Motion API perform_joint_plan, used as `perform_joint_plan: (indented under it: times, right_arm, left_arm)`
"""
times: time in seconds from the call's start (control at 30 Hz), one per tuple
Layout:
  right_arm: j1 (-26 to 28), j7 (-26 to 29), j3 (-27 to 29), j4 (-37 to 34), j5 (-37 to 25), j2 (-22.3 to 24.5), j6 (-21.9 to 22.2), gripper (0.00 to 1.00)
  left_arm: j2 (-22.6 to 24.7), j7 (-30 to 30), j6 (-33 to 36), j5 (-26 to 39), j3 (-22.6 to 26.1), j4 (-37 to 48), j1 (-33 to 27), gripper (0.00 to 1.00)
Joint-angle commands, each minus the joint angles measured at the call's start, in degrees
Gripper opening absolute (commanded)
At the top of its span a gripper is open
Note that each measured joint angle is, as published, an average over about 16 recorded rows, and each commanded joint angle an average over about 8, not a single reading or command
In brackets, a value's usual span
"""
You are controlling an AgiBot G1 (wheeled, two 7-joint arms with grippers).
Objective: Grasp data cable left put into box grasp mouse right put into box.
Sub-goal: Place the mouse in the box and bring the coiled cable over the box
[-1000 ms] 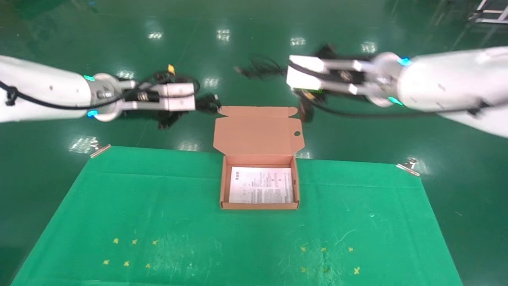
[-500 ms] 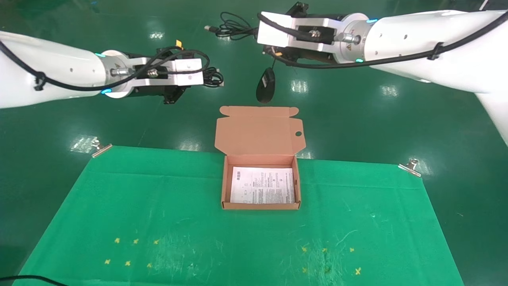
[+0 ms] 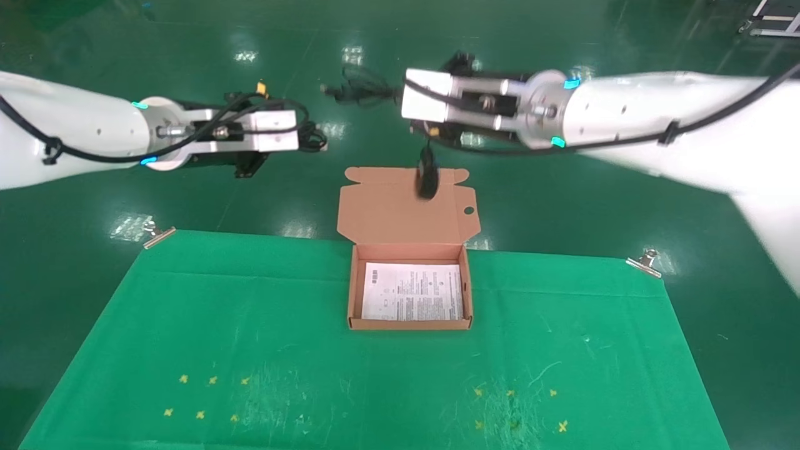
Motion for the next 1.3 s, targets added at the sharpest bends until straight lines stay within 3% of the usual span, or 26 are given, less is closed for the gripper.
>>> perform_joint_plan:
  times: [0.03, 0.73, 1.3]
  right_arm:
    - [-0.8, 0.1, -0.2, 0.1, 0.2, 0.1, -0.3, 0.0]
    - [-6.4, -3.3, -2.5, -9.7, 4.1, -7.6, -0.1, 0.0]
    - [-9.9, -1.6, -6.3, -13.3, 11.4, -8.3, 2.3, 0.0]
  left_arm:
    - [-0.3, -0.5, 0.5, 0.7, 0.2, -0.3, 0.2, 0.0]
    - [-4.1, -6.1, 6.3, 5.6, 1.3, -4.4, 1.7, 0.0]
    - [-4.2, -6.6, 6.5, 5.9, 1.3, -5.0, 1.8, 0.0]
